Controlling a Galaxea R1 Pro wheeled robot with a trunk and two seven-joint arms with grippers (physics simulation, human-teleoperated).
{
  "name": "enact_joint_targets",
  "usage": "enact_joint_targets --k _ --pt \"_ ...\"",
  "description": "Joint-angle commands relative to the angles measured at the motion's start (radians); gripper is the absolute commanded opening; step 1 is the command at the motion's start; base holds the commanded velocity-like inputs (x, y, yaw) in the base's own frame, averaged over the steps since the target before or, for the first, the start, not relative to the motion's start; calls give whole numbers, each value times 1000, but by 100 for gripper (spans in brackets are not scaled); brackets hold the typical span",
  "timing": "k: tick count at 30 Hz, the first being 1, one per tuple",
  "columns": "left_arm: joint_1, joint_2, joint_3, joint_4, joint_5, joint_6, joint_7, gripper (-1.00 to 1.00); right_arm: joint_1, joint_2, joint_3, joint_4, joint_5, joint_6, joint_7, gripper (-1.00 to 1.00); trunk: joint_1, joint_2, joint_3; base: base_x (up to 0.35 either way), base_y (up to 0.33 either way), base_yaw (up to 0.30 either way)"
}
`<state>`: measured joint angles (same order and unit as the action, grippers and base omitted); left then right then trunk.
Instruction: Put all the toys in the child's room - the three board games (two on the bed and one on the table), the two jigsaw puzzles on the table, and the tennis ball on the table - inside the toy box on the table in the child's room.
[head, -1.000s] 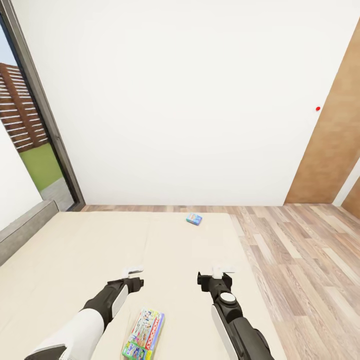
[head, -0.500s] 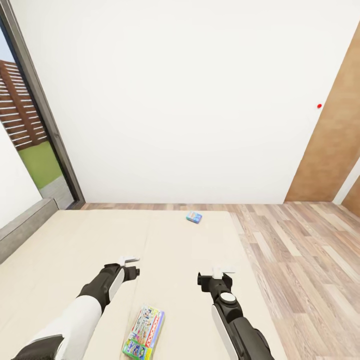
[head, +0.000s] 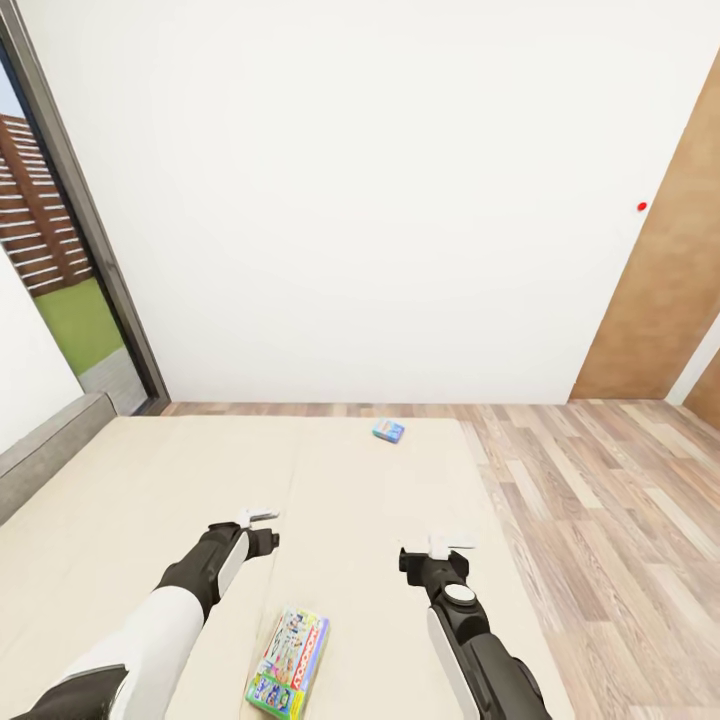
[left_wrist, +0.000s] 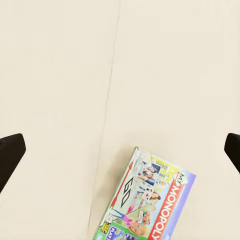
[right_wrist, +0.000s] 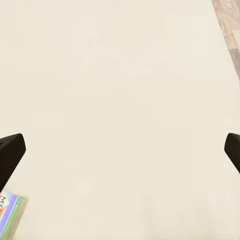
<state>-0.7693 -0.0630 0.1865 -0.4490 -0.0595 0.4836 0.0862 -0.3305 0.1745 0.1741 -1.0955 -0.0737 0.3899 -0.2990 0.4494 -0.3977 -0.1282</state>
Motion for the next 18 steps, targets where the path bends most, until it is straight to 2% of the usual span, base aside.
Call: enact_joint_targets --k 1,18 --pt "-1 -1 6 -2 -6 5 0 100 -1 0 1 -1 -8 4 -8 100 1 -2 -3 0 0 0" --pt "-2 -1 4 -21 -6 12 -3 100 -1 0 2 -5 -7 30 -8 100 1 -2 -26 0 0 29"
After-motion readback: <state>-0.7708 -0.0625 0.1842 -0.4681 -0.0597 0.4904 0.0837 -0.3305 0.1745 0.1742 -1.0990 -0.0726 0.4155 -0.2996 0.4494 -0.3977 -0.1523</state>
